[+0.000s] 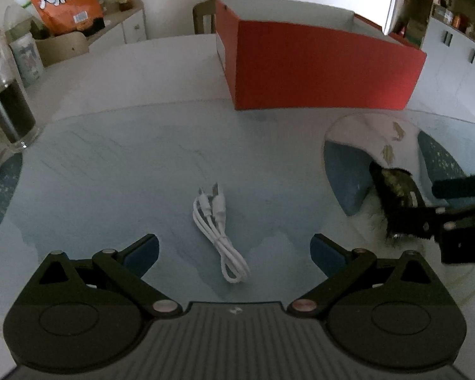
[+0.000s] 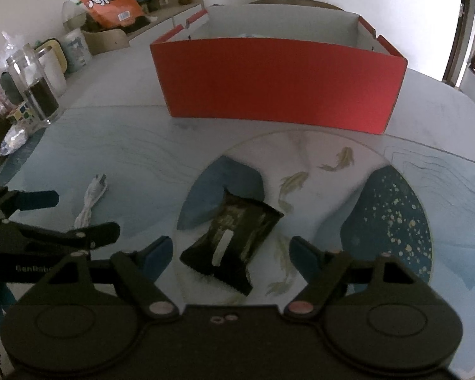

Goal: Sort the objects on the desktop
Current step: 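Grasp the white cable with the left gripper while the right grasps the dark packet, then lift the white cable and dark packet with both grippers over the red box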

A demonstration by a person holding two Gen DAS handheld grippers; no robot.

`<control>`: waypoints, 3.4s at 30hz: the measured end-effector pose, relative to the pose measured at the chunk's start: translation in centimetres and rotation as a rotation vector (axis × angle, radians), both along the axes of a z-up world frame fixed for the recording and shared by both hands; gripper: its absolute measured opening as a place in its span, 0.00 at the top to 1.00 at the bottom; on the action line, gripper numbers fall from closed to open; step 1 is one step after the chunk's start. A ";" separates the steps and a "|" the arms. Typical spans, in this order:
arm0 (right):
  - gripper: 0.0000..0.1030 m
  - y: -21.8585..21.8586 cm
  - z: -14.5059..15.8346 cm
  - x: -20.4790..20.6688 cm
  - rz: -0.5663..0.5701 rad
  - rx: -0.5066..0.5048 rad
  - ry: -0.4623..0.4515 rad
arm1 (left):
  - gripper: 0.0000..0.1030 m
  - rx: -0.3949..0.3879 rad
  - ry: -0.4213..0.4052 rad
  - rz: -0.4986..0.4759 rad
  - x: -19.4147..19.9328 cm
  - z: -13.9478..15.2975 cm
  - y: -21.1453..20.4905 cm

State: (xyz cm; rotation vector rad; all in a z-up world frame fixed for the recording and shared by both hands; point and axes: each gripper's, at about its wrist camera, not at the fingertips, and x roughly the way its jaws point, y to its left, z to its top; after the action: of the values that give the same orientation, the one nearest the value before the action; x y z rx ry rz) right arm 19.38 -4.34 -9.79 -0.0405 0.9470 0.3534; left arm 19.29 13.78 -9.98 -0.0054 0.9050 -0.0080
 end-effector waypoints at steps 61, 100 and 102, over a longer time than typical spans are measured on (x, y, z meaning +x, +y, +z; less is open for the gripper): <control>0.78 -2.6 0.8 0.0 -0.077 0.050 0.010 | 0.87 -0.029 -0.083 -0.047 -0.8 2.5 -1.8; 0.82 -7.8 8.3 -2.4 -0.102 0.145 -0.113 | 0.96 -0.113 -0.217 -0.138 -0.5 10.6 -5.9; 0.82 -8.1 8.8 -2.2 -0.098 0.143 -0.127 | 0.96 -0.101 -0.241 -0.147 -0.2 11.3 -6.2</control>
State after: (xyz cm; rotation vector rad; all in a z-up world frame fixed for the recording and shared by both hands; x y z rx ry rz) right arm 17.21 -12.40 -0.96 0.1128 0.7930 0.3236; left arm 19.08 7.55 1.33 -0.0314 0.6614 -0.1876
